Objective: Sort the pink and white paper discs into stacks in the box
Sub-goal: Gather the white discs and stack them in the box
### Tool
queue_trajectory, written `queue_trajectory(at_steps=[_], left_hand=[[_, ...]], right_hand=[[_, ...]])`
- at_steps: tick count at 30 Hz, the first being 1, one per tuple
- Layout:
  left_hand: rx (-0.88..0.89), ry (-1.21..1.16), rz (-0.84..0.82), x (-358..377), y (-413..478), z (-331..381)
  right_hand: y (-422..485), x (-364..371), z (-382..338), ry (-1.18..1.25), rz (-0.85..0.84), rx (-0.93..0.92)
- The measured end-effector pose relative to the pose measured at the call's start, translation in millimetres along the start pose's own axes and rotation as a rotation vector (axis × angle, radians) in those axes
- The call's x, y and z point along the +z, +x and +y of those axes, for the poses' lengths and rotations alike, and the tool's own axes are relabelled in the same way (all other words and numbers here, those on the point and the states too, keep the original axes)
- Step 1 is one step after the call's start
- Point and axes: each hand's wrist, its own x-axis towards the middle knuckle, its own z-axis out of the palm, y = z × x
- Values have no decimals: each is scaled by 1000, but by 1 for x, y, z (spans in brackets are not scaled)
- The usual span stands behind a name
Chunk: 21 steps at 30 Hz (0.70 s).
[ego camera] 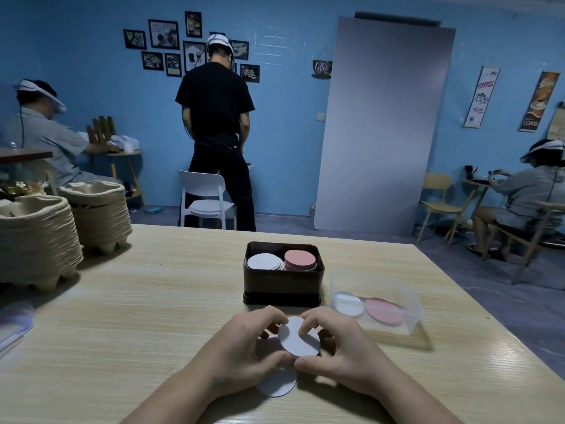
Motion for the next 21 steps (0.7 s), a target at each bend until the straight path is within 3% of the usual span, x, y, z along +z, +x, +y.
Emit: queue_trajectory(at_steps=[3,6,13,21], left_hand=[[-19,-7,5,-1,-1,1],[-21,35,109,-5,-3,-3],[43,285,265,-37,10,-22],[-27,282,205,-45,12,-61]], right_hand=[[0,0,-1,-26,32,-7],[1,0,-1,-29,75,-7],[28,-11,-10,-63,175,-70],[103,-25,-17,-71,224,30]])
